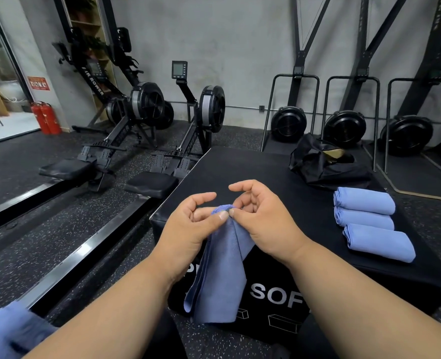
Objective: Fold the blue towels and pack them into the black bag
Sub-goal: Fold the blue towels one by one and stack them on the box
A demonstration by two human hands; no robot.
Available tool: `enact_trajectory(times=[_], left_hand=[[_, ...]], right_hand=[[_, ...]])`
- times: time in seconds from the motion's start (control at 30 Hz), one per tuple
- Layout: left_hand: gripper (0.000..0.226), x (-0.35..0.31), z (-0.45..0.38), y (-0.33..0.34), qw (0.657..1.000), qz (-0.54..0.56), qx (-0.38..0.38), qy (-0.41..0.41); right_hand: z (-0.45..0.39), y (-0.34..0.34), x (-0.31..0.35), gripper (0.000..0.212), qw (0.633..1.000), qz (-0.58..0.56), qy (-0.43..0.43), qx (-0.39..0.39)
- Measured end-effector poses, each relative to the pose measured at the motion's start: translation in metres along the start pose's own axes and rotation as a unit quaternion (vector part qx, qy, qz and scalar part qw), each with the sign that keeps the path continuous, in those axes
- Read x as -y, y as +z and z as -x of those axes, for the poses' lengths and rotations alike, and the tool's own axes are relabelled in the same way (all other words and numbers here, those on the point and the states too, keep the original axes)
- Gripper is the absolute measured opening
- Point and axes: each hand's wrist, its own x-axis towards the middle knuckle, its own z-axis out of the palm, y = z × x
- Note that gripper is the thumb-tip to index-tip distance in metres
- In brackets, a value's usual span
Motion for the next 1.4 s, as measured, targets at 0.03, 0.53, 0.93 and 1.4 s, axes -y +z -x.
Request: enact_trajectory(times=[0.03, 0.53, 0.93, 1.4], left_hand=[[0.059, 0.001, 0.001, 0.0, 1.0, 0.001, -0.002, 0.003], [0.041, 0.008, -0.005, -0.021, 0.998, -0.057, 0.0, -0.031], [0.048, 0.022, -0.021, -0.042, 0.992, -0.087, -0.014, -0.094], [0.041, 0.012, -0.109, -0.049, 0.962, -0.25, -0.037, -0.109]], right_hand=[[0.0, 0.001, 0.0, 0.041, 1.0, 0.003, 0.0, 0.002], [-0.003, -0.035, -0.018, 0.056, 0.97, 0.21, 0.034, 0.12], [-0.003, -0.053, -0.034, 0.046, 0.968, 0.185, 0.082, 0.151], [-0.057, -0.058, -0.042, 0.038, 0.977, 0.124, 0.131, 0.11]])
